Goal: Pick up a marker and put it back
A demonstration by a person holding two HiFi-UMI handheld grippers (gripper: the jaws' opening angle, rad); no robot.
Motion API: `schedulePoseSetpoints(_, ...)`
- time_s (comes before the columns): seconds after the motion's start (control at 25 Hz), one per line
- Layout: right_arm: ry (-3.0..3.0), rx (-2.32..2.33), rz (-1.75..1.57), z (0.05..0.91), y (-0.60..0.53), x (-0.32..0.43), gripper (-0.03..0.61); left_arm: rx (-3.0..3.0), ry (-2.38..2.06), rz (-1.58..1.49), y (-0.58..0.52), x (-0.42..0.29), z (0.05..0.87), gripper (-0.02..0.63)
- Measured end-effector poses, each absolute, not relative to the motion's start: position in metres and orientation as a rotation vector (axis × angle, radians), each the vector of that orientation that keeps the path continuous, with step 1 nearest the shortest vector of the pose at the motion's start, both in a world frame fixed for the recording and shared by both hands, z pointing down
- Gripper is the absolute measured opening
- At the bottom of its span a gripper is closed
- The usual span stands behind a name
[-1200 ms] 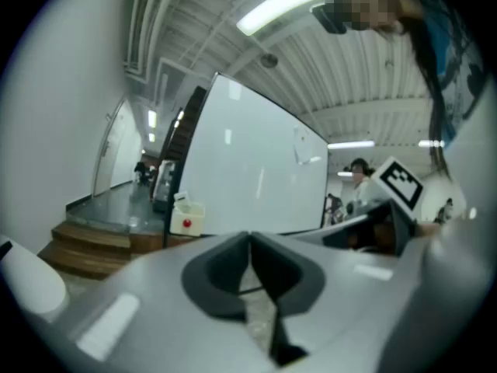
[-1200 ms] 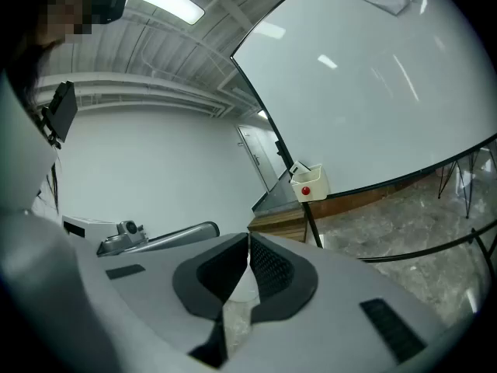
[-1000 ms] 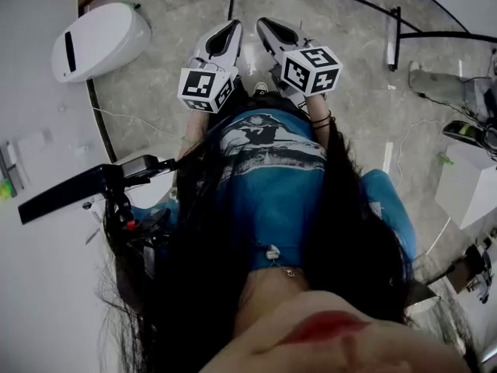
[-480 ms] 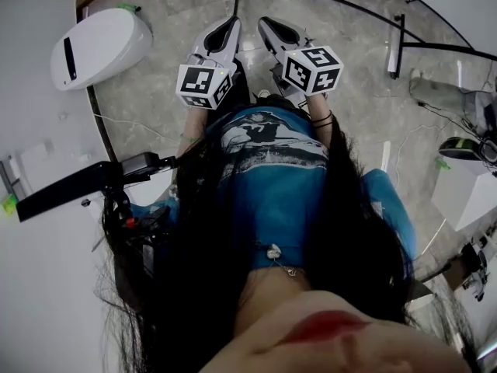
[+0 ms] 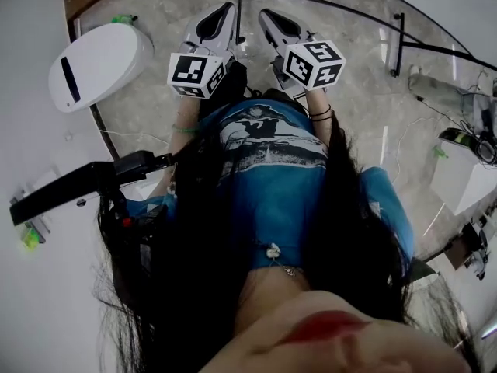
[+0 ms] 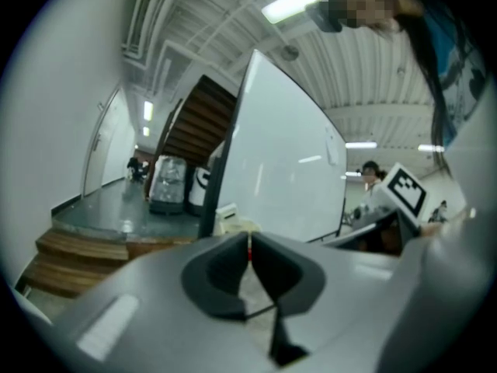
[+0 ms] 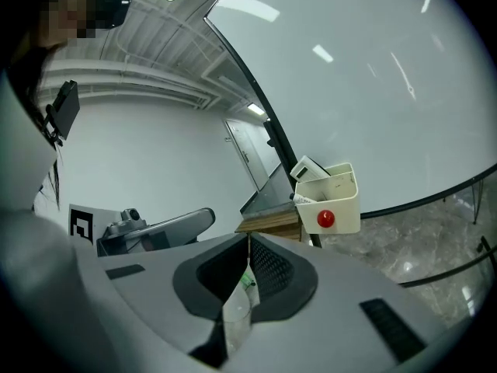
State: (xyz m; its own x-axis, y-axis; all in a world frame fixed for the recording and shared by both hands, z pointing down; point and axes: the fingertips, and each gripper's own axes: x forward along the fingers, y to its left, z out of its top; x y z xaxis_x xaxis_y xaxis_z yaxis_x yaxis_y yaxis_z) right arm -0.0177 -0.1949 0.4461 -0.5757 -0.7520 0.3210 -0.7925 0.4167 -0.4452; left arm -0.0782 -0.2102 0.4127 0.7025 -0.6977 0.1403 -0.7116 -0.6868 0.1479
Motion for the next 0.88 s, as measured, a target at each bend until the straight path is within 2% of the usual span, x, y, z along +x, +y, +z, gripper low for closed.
schedulePoseSetpoints(0.32,-2.491,1.505,0.826,0.456,-0.256,-0.033,0.014,2.729,-1.034,0.128,-0.272,-0.1,0.427,-0.005)
schedulePoseSetpoints(0.72,-2.382,1.503,0.586,0.447,-0.306,0.002,0.021,2.712,-1.002,0.15,-0.303,-0.077,0.428,-0.005)
schedulePoseSetpoints(0.76,-2.373,1.485,0.556,0.446,-0.31,0.003,0.057,2.708,-1.012,0.149,-0.306,-0.077,0.427,-0.005)
schedulePoseSetpoints(0.8,-2.363,1.459,0.525,0.446,-0.314,0.003,0.122,2.704,-1.024,0.147,-0.309,-0.077,0.426,-0.005)
schedulePoseSetpoints(0.88,-2.335,1.389,0.47,0.448,-0.32,0.002,0.136,2.693,-1.051,0.145,-0.314,-0.078,0.423,-0.005)
